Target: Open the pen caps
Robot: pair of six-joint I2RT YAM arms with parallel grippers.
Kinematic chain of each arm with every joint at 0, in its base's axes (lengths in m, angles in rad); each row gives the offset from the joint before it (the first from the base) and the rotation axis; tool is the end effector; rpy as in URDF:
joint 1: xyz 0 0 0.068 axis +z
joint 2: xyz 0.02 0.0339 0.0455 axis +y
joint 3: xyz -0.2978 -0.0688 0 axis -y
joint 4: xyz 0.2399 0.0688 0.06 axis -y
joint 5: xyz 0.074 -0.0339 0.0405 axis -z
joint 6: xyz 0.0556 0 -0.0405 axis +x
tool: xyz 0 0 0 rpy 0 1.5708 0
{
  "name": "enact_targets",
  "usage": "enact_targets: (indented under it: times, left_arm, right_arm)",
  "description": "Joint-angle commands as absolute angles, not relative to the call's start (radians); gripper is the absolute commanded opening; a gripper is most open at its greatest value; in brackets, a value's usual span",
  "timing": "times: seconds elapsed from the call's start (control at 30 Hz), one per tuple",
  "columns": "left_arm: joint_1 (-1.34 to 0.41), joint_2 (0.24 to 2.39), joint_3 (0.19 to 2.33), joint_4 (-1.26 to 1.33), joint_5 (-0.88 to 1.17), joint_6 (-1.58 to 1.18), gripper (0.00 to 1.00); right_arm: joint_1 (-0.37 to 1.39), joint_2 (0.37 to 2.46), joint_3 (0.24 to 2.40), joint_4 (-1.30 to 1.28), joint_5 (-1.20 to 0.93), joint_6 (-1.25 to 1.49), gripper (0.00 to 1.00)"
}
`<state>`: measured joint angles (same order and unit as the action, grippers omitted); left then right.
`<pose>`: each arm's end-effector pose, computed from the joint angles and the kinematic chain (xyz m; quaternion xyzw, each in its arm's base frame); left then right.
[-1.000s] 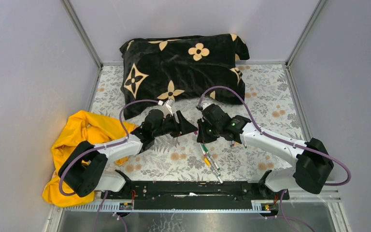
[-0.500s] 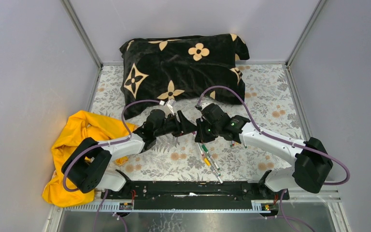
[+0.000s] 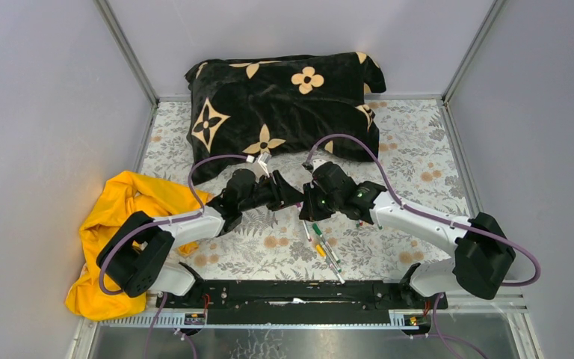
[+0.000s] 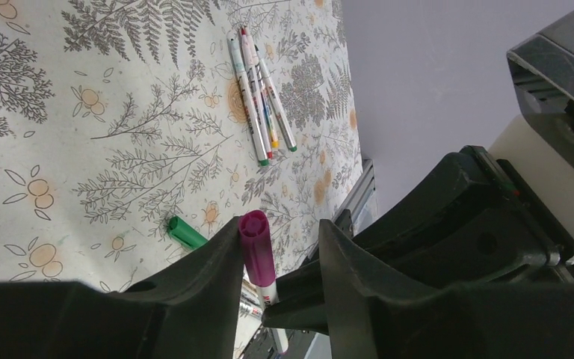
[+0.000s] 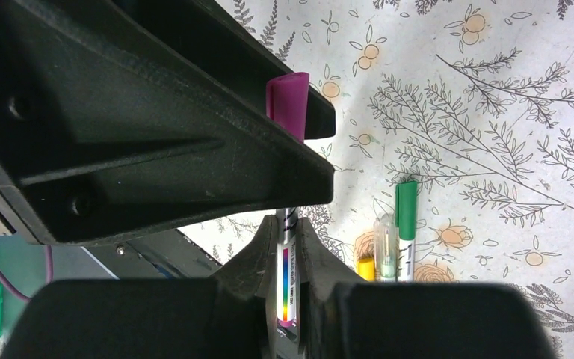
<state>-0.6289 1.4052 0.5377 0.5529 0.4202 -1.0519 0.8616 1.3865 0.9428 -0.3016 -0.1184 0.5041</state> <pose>0.2215 -0.1892 0.2244 -0.0463 0.7994 -0.5407 0.2577 0.1922 0.2341 0.2698 -0.1859 0.8956 0.2947 0.2764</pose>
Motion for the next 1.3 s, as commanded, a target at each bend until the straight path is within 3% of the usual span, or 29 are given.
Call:
enact_targets:
  times: [0.0,0.3,0.57,1.27]
  left_arm:
    - [-0.636,1.385,0.537,0.627,0.409,-1.062,0.45]
    - [-0.637,1.377,0.517,0.638,0.409,-1.064,0.35]
    - [-0.637,1.377,0.511,0.643,0.396,-1.065,0.0]
    - [-0.637,1.368,0.512,0.633,0.377,-1.11,0.0]
  right_arm:
    - [0.868,1.343,0.923,-0.262,-0.115,0.523,0.01]
    - [0.868,1.322,0.907,-0.249,-0.096,0.531,0.0]
    - [0.868,1.307,0.897,-0.24,-0.087,0.537,0.0]
    - [0.868,1.325,0.893,-0.178,-0.083,0.539,0.21]
